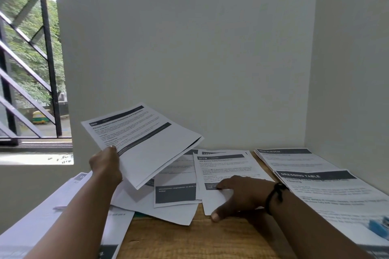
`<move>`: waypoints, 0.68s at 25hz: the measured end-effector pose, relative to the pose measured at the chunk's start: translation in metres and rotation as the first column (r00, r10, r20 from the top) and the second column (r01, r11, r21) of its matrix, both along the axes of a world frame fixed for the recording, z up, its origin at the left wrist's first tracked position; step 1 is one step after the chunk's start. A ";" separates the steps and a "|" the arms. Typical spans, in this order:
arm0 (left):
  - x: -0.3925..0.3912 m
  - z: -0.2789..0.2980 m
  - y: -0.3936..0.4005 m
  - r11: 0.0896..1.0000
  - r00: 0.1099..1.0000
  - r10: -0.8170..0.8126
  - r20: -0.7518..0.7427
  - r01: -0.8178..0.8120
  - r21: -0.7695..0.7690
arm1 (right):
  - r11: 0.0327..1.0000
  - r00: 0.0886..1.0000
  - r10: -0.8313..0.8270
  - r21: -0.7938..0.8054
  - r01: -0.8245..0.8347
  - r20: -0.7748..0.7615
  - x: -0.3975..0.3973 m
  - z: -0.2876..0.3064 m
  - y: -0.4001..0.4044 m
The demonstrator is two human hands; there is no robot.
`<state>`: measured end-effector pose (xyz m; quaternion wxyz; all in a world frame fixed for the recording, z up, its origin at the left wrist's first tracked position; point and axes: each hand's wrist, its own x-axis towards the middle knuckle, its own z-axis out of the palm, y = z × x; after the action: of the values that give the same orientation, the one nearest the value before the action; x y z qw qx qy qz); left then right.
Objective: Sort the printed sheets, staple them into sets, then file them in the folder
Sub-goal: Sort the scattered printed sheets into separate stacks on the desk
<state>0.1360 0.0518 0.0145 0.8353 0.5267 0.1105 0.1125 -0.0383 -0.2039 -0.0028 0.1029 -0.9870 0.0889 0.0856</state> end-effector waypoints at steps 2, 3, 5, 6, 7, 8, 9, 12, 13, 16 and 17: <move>-0.001 -0.001 -0.002 1.000 1.000 -0.013 0.015 0.013 0.021 | 1.000 0.999 0.011 0.015 -0.012 0.040 -0.002 0.001 0.002; -0.002 -0.001 -0.003 0.999 1.000 -0.022 0.017 0.021 0.040 | 1.000 0.999 0.017 0.018 -0.017 0.051 -0.004 0.002 0.002; -0.002 -0.002 -0.005 0.997 0.999 -0.038 0.024 0.036 0.072 | 1.000 0.997 0.025 0.009 -0.026 0.071 -0.006 0.004 0.002; -0.002 -0.002 -0.006 0.995 0.998 -0.048 0.028 0.046 0.086 | 1.000 0.996 0.026 0.007 -0.026 0.091 -0.006 0.004 0.002; -0.003 -0.001 -0.006 0.994 0.998 -0.060 0.029 0.057 0.093 | 1.000 0.993 0.019 0.009 -0.020 0.113 -0.005 0.004 0.002; -0.004 -0.001 -0.006 0.993 0.997 -0.074 0.031 0.071 0.090 | 1.000 0.992 0.008 0.017 -0.010 0.129 -0.004 0.003 0.001; -0.004 -0.001 -0.007 0.994 0.996 -0.080 0.031 0.077 0.083 | 1.000 0.991 -0.007 0.027 0.003 0.135 -0.003 0.002 0.000; -0.007 0.000 -0.006 0.997 0.999 -0.046 0.027 0.044 0.069 | 0.999 0.988 -0.035 0.020 0.032 0.148 0.000 -0.001 -0.001; -0.007 0.000 -0.005 0.998 0.999 -0.032 0.030 0.030 0.057 | 0.999 0.985 -0.035 0.020 0.032 0.168 0.002 -0.003 -0.002; -0.009 0.001 -0.003 0.998 0.999 -0.023 0.045 0.020 0.061 | 0.997 0.960 -0.075 0.012 0.075 0.270 0.007 -0.007 -0.006; -0.009 0.001 -0.003 0.997 0.998 -0.025 0.050 0.022 0.070 | 0.995 0.951 -0.101 0.028 0.097 0.291 0.008 -0.007 -0.008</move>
<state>0.1273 0.0491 0.0151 0.8204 0.5535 0.0791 0.1198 -0.0302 -0.2118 -0.0094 0.1257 -0.9824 0.1213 -0.0658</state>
